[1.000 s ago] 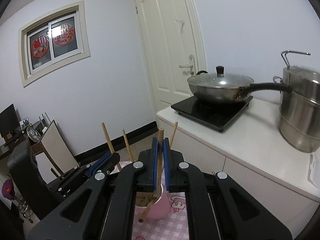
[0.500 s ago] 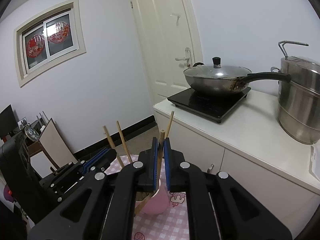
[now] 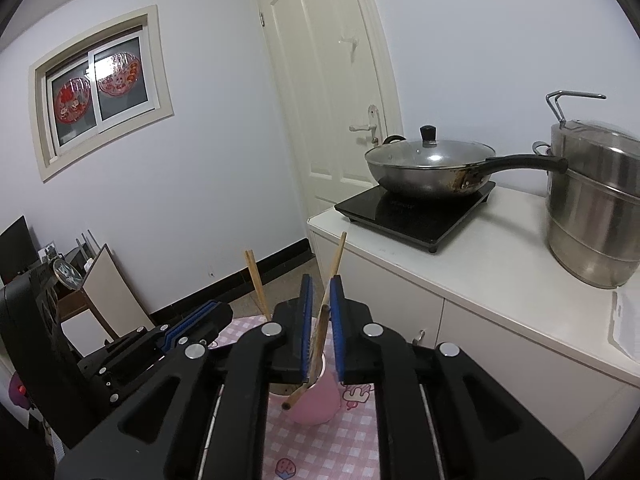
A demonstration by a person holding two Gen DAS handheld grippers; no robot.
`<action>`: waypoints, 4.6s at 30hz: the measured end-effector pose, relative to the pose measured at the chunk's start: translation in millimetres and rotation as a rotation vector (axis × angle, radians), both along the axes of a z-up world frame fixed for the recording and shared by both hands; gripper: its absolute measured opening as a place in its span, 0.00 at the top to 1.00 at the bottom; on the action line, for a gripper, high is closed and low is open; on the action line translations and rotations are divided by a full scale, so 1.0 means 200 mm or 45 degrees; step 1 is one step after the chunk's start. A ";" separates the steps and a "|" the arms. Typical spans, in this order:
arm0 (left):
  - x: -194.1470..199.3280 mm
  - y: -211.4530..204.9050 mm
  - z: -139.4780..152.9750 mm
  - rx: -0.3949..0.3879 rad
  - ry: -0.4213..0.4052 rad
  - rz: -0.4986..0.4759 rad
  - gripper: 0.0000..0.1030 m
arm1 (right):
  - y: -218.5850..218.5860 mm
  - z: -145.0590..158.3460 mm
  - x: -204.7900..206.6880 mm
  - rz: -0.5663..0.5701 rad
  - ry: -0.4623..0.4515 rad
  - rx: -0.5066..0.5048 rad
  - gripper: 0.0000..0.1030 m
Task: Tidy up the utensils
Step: 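Lower both chopsticks into the pink cup and open both grippers, then move both grippers down toward the remaining chopsticks on the table, then grasp a chopstick with the left gripper while the right gripper grasps another, then lift both held chopsticks upright and carry them over the pink cup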
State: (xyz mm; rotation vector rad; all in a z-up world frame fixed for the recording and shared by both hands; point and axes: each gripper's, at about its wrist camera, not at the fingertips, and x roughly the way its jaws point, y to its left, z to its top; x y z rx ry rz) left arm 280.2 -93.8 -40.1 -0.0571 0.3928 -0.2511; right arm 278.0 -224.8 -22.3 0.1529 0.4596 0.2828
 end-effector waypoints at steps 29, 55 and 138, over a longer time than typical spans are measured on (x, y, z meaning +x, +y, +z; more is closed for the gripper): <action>-0.61 0.34 0.25 -0.019 -0.098 0.107 0.49 | 0.12 0.07 -0.54 -0.049 -0.112 -0.008 0.67; -0.57 0.73 -0.10 0.176 0.156 0.162 0.33 | 0.51 -0.36 -0.52 0.036 0.092 -0.073 0.61; 0.37 1.18 -0.57 0.013 0.484 0.247 0.94 | 1.20 -0.97 0.80 0.084 0.735 -0.516 0.90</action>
